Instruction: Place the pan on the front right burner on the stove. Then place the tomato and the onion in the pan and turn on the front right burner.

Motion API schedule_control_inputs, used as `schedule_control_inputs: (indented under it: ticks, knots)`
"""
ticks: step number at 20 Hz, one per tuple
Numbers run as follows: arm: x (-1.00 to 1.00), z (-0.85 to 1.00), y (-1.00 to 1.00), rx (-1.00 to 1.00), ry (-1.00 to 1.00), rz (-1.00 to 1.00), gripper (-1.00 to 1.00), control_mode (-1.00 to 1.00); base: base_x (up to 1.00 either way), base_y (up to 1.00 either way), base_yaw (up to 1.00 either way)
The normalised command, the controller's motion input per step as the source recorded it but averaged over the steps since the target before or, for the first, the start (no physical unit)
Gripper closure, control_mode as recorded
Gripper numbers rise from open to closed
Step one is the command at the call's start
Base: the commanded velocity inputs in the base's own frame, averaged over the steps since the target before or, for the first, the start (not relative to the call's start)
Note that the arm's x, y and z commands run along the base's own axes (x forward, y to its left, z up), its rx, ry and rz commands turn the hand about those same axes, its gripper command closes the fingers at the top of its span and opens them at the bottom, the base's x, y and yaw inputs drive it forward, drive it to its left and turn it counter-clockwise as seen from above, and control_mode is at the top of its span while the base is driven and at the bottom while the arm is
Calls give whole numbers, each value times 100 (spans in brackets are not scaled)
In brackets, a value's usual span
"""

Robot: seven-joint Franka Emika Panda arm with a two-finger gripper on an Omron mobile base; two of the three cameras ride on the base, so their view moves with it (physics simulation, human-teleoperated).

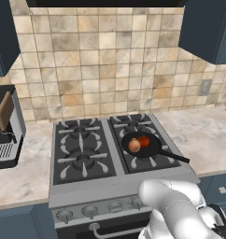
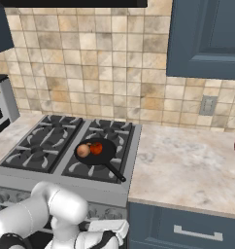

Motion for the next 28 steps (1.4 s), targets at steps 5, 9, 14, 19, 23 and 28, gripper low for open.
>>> schedule_control_inputs:
  ticks: [5, 9, 14, 19, 23, 28]
  knots:
    - [0, -31, 0, 0, 0, -2, -100, -100, 0, 0, 0]
    - [0, -8, 0, 0, 1, 0, -100, -100, 0, 0, 0]
    - [0, -6, 0, 0, 1, 0, -100, -100, 0, 0, 0]
    - [0, -2, 1, 0, 0, 0, 100, -100, 0, 0, 0]
    - [0, 0, 0, 0, 0, 0, 100, -100, 0, 0, 0]
    - [0, 0, 0, 0, 0, 0, 100, -100, 0, 0, 0]
